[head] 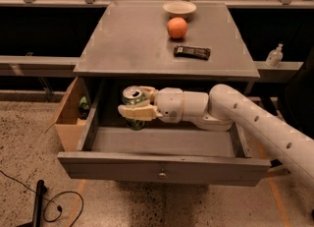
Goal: Place green can into top drawer
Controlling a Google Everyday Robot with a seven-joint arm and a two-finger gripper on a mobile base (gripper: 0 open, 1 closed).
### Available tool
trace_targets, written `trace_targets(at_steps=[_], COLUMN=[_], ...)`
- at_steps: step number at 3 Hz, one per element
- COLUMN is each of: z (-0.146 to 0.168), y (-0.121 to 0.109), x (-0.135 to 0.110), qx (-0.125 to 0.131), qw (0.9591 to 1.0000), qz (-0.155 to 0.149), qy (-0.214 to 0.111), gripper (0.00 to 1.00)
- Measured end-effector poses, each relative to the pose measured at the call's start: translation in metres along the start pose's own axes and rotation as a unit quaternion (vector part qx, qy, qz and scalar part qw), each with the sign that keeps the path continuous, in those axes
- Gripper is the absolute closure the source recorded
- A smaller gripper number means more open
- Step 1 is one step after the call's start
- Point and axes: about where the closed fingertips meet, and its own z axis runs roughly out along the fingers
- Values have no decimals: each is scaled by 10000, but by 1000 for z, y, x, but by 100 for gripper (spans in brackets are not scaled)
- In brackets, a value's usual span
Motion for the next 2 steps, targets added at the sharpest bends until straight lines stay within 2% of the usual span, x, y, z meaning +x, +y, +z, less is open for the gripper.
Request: trace_targets(at_steps=[2], z=[17], y=[-9], x=[71], qx=[-42], qw=[9997], qz=[123], qy=[222], gripper=[100])
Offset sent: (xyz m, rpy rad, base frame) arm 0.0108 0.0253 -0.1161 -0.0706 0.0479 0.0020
